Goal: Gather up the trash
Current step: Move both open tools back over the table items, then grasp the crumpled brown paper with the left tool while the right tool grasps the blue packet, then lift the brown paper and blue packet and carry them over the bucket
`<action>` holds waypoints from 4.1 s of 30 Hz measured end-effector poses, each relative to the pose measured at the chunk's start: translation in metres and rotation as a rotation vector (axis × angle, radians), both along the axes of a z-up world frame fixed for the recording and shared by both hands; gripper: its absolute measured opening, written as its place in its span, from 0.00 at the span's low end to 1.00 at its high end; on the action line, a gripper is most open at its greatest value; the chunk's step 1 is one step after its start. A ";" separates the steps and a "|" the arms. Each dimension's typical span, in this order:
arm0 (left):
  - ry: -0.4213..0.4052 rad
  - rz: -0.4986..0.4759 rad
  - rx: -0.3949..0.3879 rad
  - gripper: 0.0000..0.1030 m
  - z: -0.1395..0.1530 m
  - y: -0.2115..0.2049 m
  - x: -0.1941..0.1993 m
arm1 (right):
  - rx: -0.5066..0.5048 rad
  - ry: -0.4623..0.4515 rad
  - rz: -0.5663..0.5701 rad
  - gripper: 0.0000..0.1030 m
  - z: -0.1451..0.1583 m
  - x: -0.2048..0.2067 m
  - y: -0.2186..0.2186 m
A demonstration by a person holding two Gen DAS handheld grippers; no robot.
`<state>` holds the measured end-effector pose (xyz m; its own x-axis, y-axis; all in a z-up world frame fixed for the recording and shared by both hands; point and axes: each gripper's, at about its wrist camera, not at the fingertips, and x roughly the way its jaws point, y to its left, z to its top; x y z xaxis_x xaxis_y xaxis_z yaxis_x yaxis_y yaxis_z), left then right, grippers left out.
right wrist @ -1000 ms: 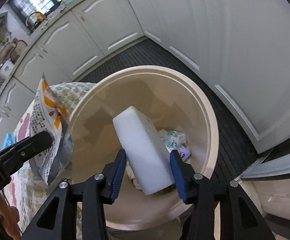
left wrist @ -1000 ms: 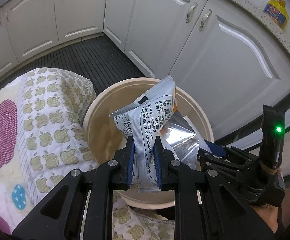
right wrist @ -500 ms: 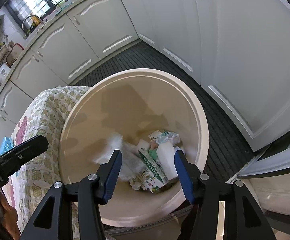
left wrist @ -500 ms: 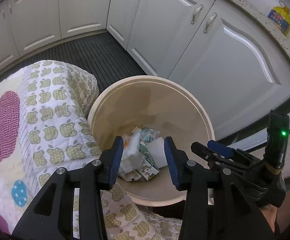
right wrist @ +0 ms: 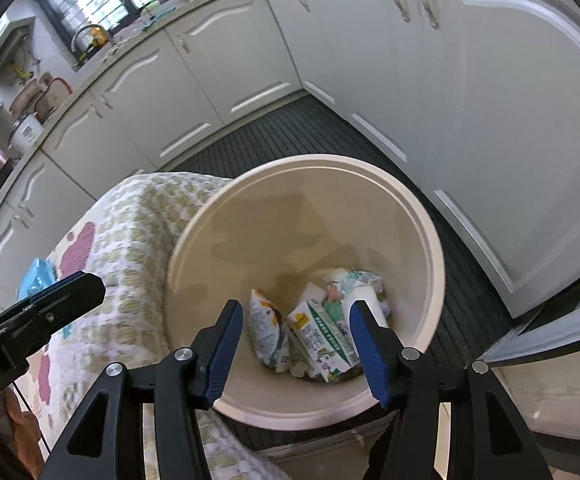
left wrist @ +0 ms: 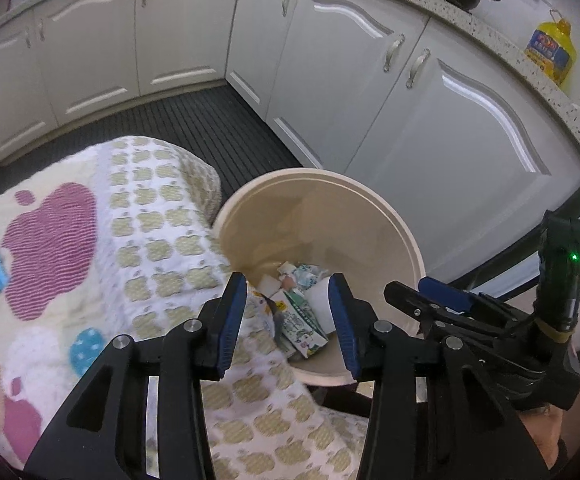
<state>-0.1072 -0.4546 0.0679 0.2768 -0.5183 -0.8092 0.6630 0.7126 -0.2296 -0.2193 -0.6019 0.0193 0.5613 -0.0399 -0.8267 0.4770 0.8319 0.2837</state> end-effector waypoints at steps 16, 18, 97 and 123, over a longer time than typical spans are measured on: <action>-0.070 0.164 -0.019 0.40 0.035 0.130 0.005 | -0.001 -0.064 0.249 0.58 0.038 0.046 0.108; -0.063 0.203 -0.022 0.40 0.036 0.159 0.012 | 0.001 -0.066 0.292 0.59 0.038 0.056 0.125; -0.010 0.418 0.013 0.21 -0.001 0.327 0.076 | 0.121 -0.186 0.566 0.23 0.040 0.116 0.226; -0.076 0.164 0.032 0.21 0.014 0.176 0.017 | 0.092 -0.233 0.279 0.23 0.050 0.026 0.089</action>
<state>-0.0906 -0.2782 0.0820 0.4161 -0.4358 -0.7981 0.5519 0.8185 -0.1592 -0.1936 -0.5130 0.0689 0.7136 0.2100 -0.6684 0.1492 0.8866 0.4378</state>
